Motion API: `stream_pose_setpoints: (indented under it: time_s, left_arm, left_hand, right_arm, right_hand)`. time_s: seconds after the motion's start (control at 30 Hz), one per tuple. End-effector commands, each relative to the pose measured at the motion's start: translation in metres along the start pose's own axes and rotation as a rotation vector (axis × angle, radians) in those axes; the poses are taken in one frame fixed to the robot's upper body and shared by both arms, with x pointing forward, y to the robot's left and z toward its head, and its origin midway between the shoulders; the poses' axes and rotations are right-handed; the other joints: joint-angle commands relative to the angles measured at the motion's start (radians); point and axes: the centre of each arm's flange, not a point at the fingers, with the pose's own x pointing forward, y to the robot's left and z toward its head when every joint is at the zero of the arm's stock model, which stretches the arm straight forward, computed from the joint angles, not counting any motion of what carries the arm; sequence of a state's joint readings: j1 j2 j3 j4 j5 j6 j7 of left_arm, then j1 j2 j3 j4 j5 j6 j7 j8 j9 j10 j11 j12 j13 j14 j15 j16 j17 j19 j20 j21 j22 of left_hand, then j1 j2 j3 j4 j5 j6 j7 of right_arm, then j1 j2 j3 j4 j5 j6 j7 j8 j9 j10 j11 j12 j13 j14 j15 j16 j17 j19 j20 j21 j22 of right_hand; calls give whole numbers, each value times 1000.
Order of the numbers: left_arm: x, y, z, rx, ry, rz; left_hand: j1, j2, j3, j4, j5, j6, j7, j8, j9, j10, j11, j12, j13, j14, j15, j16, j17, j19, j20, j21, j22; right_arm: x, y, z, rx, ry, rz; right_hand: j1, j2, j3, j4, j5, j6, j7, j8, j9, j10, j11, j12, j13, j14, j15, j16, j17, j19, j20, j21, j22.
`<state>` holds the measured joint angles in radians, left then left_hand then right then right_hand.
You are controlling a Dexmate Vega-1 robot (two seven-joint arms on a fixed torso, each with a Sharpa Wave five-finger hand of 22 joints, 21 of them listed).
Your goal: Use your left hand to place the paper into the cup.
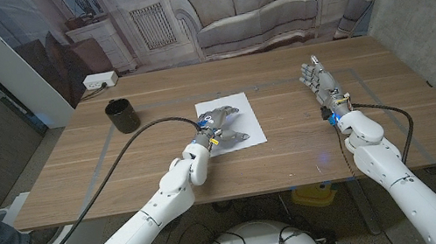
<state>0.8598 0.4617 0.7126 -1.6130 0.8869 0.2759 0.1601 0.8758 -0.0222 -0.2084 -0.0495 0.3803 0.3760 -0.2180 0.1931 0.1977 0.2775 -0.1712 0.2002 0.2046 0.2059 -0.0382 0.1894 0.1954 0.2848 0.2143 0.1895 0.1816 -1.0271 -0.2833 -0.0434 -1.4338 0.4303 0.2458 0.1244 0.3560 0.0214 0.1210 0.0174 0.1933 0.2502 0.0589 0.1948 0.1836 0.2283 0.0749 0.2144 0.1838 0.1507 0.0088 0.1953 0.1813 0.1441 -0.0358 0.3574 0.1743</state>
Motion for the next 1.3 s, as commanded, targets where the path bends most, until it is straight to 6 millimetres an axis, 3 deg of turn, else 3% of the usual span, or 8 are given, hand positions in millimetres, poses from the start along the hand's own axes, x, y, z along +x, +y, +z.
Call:
stream_pose_setpoints:
  time_s: [0.03,0.2,0.27,0.5,0.6,1.03,1.3]
  left_arm:
    - [0,-8,1,-32,-2,-25]
    - [0,-8,2,-29,0,-26]
    - [0,-8,2,-28,2,-24]
    - [1,-4,2,-37,3,-8]
    - [2,-2,2,-41,2,-6]
    - [4,-3,0,-70,-5,-13]
    - [6,-2,-2,-89,-16,1]
  left_hand:
    - [11,0,-8,1,4,4,-2,8,1,-3,-3,6,2,-1,-86,5,0,14,-5,10,1]
    - [31,12,-3,-5,5,7,-2,9,1,-4,-1,7,2,2,-85,7,-1,32,-5,17,1]
    - [68,30,10,-18,6,3,-3,8,2,-5,0,8,2,3,-85,7,-2,55,-6,24,1]
    - [227,141,80,-68,-20,-3,4,9,5,-1,29,13,3,30,-72,15,1,157,-14,45,-1]
    - [269,163,100,-82,-32,2,19,13,6,9,39,17,3,45,-72,18,2,183,-24,48,-1]
    - [311,182,122,-89,-49,12,35,17,8,23,50,21,4,69,-71,24,5,218,-31,52,-2]
    - [378,194,160,-101,-73,47,61,29,10,64,42,30,4,123,-78,37,8,285,-70,64,-3]
  right_arm:
    - [-1,-1,-1,0,7,3]
    - [-1,0,-1,2,6,4]
    - [-1,0,-1,1,7,5]
    - [1,1,-1,2,7,9]
    - [1,1,-1,7,7,6]
    - [2,0,-5,7,14,1]
    - [1,1,-5,12,14,-5]
  right_hand:
    - [-3,2,-2,-2,2,3,-2,0,6,7,0,-3,2,7,4,-4,4,8,-25,-1,6]
    - [-3,3,-3,-2,2,4,-2,0,6,7,0,-3,2,7,4,-4,4,8,-25,-2,6]
    - [-3,3,-3,-2,2,4,-2,0,6,8,2,-2,2,7,4,-4,4,8,-25,-3,6]
    - [-3,3,-3,-3,2,4,-2,0,6,7,0,-3,2,7,5,-4,4,9,-24,-5,6]
    - [-3,3,-3,-3,2,3,-2,0,6,8,2,-3,2,7,5,-4,4,9,-24,-6,6]
    - [-4,5,-4,-3,2,4,-3,0,6,9,2,-2,2,7,5,-4,4,10,-23,-12,6]
    - [-5,5,-5,-4,2,4,-2,0,6,8,1,-3,2,7,5,-4,4,10,-23,-14,6]
